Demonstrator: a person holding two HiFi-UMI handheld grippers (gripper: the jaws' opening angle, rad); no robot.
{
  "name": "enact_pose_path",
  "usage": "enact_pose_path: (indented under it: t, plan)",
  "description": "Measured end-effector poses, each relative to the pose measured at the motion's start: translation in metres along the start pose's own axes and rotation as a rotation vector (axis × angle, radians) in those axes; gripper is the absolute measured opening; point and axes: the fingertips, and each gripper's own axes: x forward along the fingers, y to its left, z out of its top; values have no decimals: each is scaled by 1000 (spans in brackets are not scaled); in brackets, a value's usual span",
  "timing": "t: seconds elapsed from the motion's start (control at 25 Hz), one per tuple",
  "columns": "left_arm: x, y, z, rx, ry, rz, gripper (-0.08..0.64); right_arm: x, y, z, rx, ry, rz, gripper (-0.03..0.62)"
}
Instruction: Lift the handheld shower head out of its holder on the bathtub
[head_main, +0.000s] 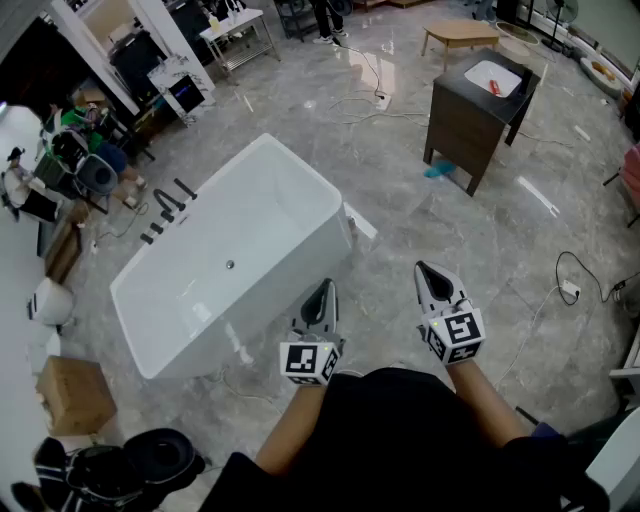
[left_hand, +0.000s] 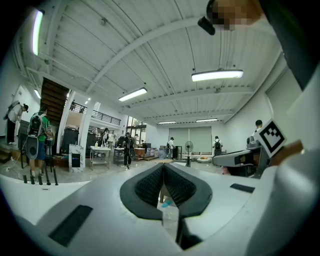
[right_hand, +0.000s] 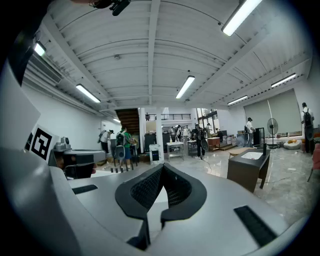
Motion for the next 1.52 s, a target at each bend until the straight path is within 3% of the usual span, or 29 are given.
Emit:
enact_pose_path:
  t: [0.32, 0.88, 0.92, 1.0, 1.12, 1.36, 1.52]
  plan:
    - [-12, 9, -6, -3, -7, 5, 3, -6, 10, -17, -33, 58, 0, -2]
    - [-16, 3, -19, -46, 39, -4, 7, -13, 14, -13, 35, 8, 66, 2]
    - [-14, 3, -21, -57, 51, -14, 45, -12, 15, -14, 34, 16, 76, 30]
    - [-11, 3, -27, -76, 76, -30, 150, -10, 14, -18, 40, 36, 87, 145]
    - [-8, 2, -35, -101, 95, -21, 202, -9, 10, -21, 77, 43, 93, 209]
    - [-11, -11, -40, -104, 87, 3, 233, -19, 12, -36, 98, 73, 134, 219]
    - [-17, -8, -56, -103, 130, 7, 236, -16, 16, -51, 105, 100, 146, 219]
